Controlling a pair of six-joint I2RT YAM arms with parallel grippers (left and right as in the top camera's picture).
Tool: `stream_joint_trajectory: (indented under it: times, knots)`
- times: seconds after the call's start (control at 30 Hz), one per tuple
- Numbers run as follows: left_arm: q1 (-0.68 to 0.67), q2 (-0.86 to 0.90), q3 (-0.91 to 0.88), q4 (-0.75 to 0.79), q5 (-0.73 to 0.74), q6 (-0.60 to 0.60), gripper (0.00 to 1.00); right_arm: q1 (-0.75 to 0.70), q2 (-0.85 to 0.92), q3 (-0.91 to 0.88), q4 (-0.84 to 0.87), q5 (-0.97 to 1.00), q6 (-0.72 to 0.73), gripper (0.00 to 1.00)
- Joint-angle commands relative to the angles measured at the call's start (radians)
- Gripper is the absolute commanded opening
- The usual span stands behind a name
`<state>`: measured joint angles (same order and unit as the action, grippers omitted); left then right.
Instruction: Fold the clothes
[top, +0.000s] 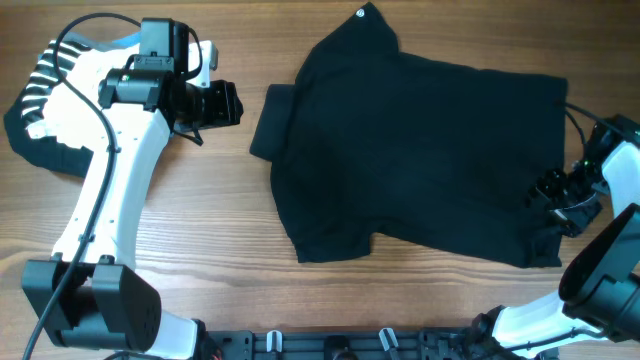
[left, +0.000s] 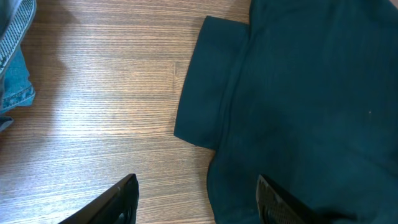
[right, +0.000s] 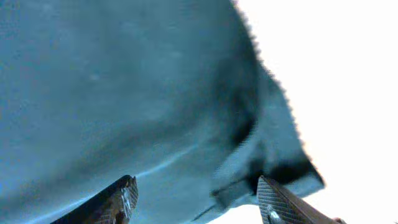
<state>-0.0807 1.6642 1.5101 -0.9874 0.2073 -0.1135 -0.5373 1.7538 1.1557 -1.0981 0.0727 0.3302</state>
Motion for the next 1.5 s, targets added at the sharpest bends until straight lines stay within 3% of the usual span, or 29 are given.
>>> stream_joint_trajectory:
  times: [0.0, 0.17, 0.27, 0.43, 0.5, 0.6, 0.67, 0.77, 0.9, 0.93, 0.97, 1.0, 1.03, 1.17, 1.3, 1.4, 1.47]
  knots:
    - [-0.005, 0.004, -0.007, -0.001, 0.002, 0.005, 0.62, -0.01, 0.008, 0.013, -0.024, 0.114, 0.065, 0.63]
    - [-0.005, 0.004, -0.007, 0.001, 0.002, 0.005, 0.63, -0.006, 0.008, -0.05, 0.022, -0.008, 0.017, 0.72]
    - [-0.005, 0.004, -0.007, 0.007, 0.002, 0.005, 0.66, -0.002, 0.008, -0.061, 0.032, -0.031, 0.005, 0.67]
    - [-0.005, 0.004, -0.007, 0.003, 0.001, 0.005, 0.66, -0.003, 0.008, -0.094, 0.025, 0.095, 0.085, 0.66]
    - [-0.005, 0.004, -0.007, 0.004, 0.002, 0.005, 0.68, -0.01, 0.008, -0.105, 0.013, 0.138, 0.126, 0.56]
    - [-0.005, 0.004, -0.007, 0.004, 0.001, 0.006, 0.69, -0.023, 0.008, -0.11, 0.002, 0.138, 0.127, 0.5]
    - [-0.005, 0.004, -0.007, 0.005, 0.001, 0.005, 0.7, -0.032, 0.008, -0.122, 0.002, 0.142, 0.157, 0.39]
    - [-0.005, 0.004, -0.007, 0.008, 0.001, 0.006, 0.7, -0.062, 0.008, -0.13, 0.005, 0.212, 0.252, 0.04]
    - [-0.005, 0.004, -0.007, 0.005, 0.002, 0.005, 0.7, -0.17, 0.008, -0.127, 0.013, 0.248, 0.278, 0.04]
    - [-0.005, 0.004, -0.007, 0.004, 0.002, 0.005, 0.7, -0.216, 0.008, -0.127, 0.013, 0.243, 0.293, 0.06]
    - [-0.005, 0.004, -0.007, 0.003, 0.002, 0.005, 0.7, -0.264, 0.008, -0.127, 0.013, 0.224, 0.303, 0.31]
    - [-0.005, 0.004, -0.007, 0.003, 0.002, 0.005, 0.68, -0.302, 0.008, -0.125, 0.014, 0.192, 0.297, 0.63]
    - [-0.005, 0.004, -0.007, 0.005, 0.002, 0.005, 0.67, -0.33, 0.008, -0.119, 0.017, 0.148, 0.285, 0.71]
    - [-0.005, 0.005, -0.007, 0.011, 0.011, 0.005, 0.68, -0.362, -0.029, -0.077, 0.071, -0.128, 0.038, 0.78]
    - [-0.021, 0.007, -0.007, 0.011, 0.021, 0.006, 0.67, -0.347, -0.105, -0.05, 0.093, -0.478, -0.204, 0.78]
    - [-0.057, 0.041, -0.008, 0.014, 0.022, 0.016, 0.53, -0.312, -0.159, -0.05, 0.091, -0.644, -0.299, 0.76]
    - [-0.101, 0.098, -0.008, 0.029, 0.06, 0.098, 0.39, -0.27, -0.185, -0.051, 0.091, -0.704, -0.329, 0.75]
